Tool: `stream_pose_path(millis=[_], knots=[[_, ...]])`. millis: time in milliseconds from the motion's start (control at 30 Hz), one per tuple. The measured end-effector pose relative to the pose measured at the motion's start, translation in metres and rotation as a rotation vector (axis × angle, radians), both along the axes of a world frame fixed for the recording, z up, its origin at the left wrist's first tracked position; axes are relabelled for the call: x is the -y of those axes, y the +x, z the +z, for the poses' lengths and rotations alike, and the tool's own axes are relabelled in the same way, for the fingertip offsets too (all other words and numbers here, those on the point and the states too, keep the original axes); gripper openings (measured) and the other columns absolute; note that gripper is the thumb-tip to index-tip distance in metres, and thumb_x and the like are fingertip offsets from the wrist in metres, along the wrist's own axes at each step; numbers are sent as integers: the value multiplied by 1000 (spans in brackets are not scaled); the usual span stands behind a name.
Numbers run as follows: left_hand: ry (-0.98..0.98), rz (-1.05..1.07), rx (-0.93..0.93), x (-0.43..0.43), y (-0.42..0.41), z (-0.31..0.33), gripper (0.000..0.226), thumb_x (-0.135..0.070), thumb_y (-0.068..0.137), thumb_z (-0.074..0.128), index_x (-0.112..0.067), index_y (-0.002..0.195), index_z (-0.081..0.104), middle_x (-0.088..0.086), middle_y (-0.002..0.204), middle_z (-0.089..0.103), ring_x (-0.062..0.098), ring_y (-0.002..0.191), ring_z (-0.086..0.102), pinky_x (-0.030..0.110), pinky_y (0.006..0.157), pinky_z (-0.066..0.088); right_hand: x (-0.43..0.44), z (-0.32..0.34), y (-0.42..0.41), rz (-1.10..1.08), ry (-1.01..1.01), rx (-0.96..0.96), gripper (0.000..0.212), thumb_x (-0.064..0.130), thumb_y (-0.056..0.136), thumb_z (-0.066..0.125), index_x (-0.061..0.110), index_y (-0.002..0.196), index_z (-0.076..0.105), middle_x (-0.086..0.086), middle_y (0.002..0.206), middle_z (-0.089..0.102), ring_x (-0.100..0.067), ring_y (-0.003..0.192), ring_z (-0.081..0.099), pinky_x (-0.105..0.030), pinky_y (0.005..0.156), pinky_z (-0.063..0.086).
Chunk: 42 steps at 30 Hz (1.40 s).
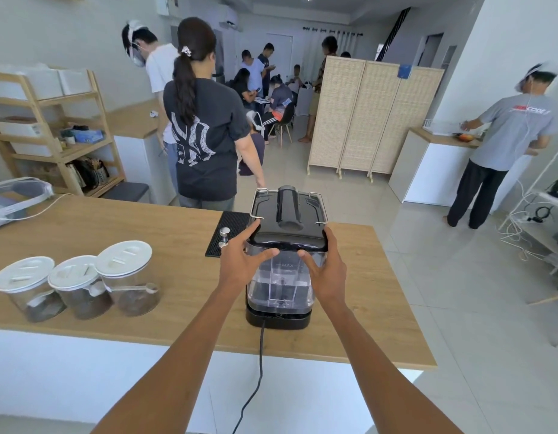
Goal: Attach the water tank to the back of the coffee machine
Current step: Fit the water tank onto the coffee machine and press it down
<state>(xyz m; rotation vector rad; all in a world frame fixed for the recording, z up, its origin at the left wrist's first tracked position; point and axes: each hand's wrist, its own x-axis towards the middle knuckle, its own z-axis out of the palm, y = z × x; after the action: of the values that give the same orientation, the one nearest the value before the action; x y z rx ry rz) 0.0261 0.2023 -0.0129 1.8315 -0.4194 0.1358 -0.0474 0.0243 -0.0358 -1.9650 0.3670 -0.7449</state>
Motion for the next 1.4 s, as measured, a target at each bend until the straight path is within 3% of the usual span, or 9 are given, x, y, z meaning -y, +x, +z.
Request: stream_pose_path(millis=[233, 500, 767, 833, 1000, 1067, 1200, 1267, 1400], knots=[[-11, -15, 32, -2, 2, -6, 87, -49, 64, 84, -27, 142, 52, -6, 143, 55, 22, 127, 57, 48, 101, 50, -2, -3, -1, 7, 6, -12, 88, 46, 88, 73, 23, 160, 28, 0, 162, 41, -22, 149, 39, -37, 116, 37], [-24, -27, 14, -1, 6, -13, 92, -56, 61, 82, -29, 143, 51, -6, 144, 54, 9, 133, 49, 41, 106, 47, -2, -6, 0, 5, 12, -14, 88, 47, 88, 73, 24, 160, 28, 1, 163, 40, -23, 150, 38, -43, 118, 38], [15, -16, 75, -1, 7, -24, 86, -47, 67, 84, -26, 144, 51, -4, 140, 58, 27, 108, 65, 35, 87, 55, -6, -10, -2, 19, 9, -23, 87, 43, 89, 72, 21, 160, 27, 1, 165, 36, -22, 152, 33, -30, 116, 31], [17, -20, 75, -1, 2, -26, 87, -53, 67, 80, -29, 144, 49, -10, 130, 64, 5, 84, 66, 25, 79, 54, -6, -13, -4, 22, 29, -24, 88, 46, 88, 72, 21, 160, 27, 1, 164, 37, -22, 152, 34, -33, 117, 32], [25, -16, 73, -3, 7, -36, 86, -63, 68, 78, -38, 144, 47, -36, 83, 58, 12, 69, 46, 38, 64, 53, -3, -18, -4, 17, 30, -19, 94, 59, 83, 68, 24, 160, 27, 2, 162, 42, -20, 148, 41, -40, 118, 40], [41, -24, 69, -4, 6, -34, 87, -64, 68, 77, -39, 145, 45, -28, 87, 62, 9, 70, 46, 31, 65, 50, -3, -19, -4, 17, 33, -24, 92, 53, 86, 71, 25, 161, 25, 4, 163, 40, -19, 149, 39, -43, 119, 39], [53, -27, 95, -3, 1, -30, 85, -57, 71, 78, -37, 147, 44, -12, 139, 59, -6, 82, 62, 12, 73, 47, -1, -18, -5, 41, 36, -39, 93, 52, 86, 72, 28, 161, 22, 6, 164, 37, -17, 151, 36, -45, 120, 37], [46, -25, 102, -3, -2, -29, 85, -56, 72, 77, -35, 148, 43, -19, 142, 51, -20, 88, 56, 4, 79, 42, 0, -18, -6, 52, 30, -60, 95, 57, 85, 70, 30, 161, 20, 6, 165, 36, -18, 151, 36, -46, 120, 37], [86, -30, 79, -4, -3, -29, 85, -55, 76, 75, -35, 150, 37, -24, 134, 52, -8, 84, 51, 8, 80, 44, -1, -14, -8, 57, 3, -82, 105, 76, 77, 61, 31, 162, 17, 6, 166, 34, -21, 151, 36, -49, 119, 37]])
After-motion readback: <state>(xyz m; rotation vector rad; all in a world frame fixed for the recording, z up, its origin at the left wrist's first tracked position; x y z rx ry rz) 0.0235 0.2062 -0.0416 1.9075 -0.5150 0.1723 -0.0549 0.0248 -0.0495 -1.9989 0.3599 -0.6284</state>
